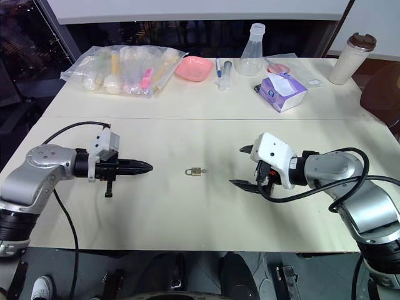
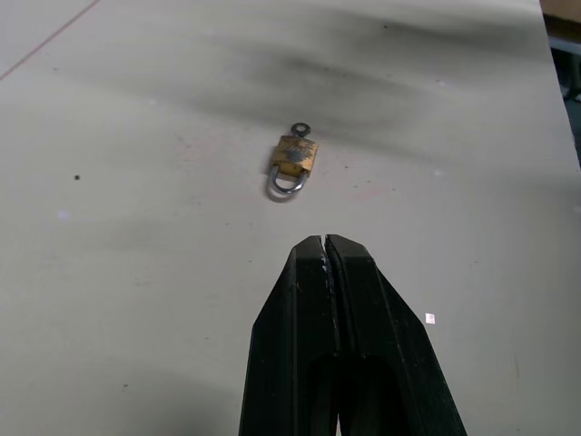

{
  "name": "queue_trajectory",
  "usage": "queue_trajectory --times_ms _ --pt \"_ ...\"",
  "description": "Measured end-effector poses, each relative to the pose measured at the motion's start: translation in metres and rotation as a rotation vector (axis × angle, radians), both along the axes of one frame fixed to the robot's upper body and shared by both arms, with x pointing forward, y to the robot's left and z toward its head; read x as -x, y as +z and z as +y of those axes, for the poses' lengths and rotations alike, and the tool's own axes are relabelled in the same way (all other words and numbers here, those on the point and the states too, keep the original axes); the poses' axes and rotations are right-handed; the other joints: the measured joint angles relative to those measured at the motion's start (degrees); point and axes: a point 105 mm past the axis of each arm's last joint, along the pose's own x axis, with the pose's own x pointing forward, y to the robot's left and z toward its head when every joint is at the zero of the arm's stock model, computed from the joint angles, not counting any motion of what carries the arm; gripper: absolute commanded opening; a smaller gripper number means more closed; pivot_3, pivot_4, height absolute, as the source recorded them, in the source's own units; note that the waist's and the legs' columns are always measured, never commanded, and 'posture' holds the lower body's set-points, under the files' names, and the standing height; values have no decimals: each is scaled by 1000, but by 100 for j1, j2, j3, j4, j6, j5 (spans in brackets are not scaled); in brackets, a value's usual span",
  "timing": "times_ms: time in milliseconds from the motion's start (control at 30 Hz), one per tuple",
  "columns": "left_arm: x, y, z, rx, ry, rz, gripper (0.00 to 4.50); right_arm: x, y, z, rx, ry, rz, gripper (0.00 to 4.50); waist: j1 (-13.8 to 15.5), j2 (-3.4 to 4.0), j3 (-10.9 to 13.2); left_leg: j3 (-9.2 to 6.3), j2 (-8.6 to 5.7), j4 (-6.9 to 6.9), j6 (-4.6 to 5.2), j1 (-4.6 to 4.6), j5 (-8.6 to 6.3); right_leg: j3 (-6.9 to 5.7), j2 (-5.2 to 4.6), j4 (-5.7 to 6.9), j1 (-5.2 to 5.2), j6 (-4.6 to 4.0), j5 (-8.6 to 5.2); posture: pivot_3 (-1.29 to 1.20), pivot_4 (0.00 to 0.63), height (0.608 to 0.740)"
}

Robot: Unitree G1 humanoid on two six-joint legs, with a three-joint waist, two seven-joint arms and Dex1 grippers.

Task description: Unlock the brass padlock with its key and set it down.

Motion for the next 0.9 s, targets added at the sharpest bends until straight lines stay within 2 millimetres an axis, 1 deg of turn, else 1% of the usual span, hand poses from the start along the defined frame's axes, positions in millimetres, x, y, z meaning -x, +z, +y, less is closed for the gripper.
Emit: queue_trajectory --times_ms 100,200,400,800,900 --pt "-1 3 -3 -4 -1 9 0 -1 0 1 5 2 -5 4478 -1 0 0 -1 1 2 0 0 0 0 3 3 0 0 0 0 150 715" --pt "-2 10 -8 -10 -2 -21 0 -1 -2 3 9 5 -4 4478 1 0 0 0 0 3 0 0 0 0 3 3 0 1 0 0 150 715" --pt "-4 14 -11 -2 8 -32 0 -3 3 5 8 15 -24 4478 0 -1 1 -1 1 5 0 1 0 1 5 6 0 1 0 0 150 715" --pt "-7 16 -14 8 24 -51 0 -7 2 5 -6 1 -22 4478 3 -1 1 -1 1 7 0 1 0 1 6 6 1 1 0 0 150 715" --pt "-12 19 -14 15 36 -72 0 -7 4 5 -6 1 -26 4478 6 -1 1 0 1 8 0 1 0 1 7 7 1 1 0 0 150 715"
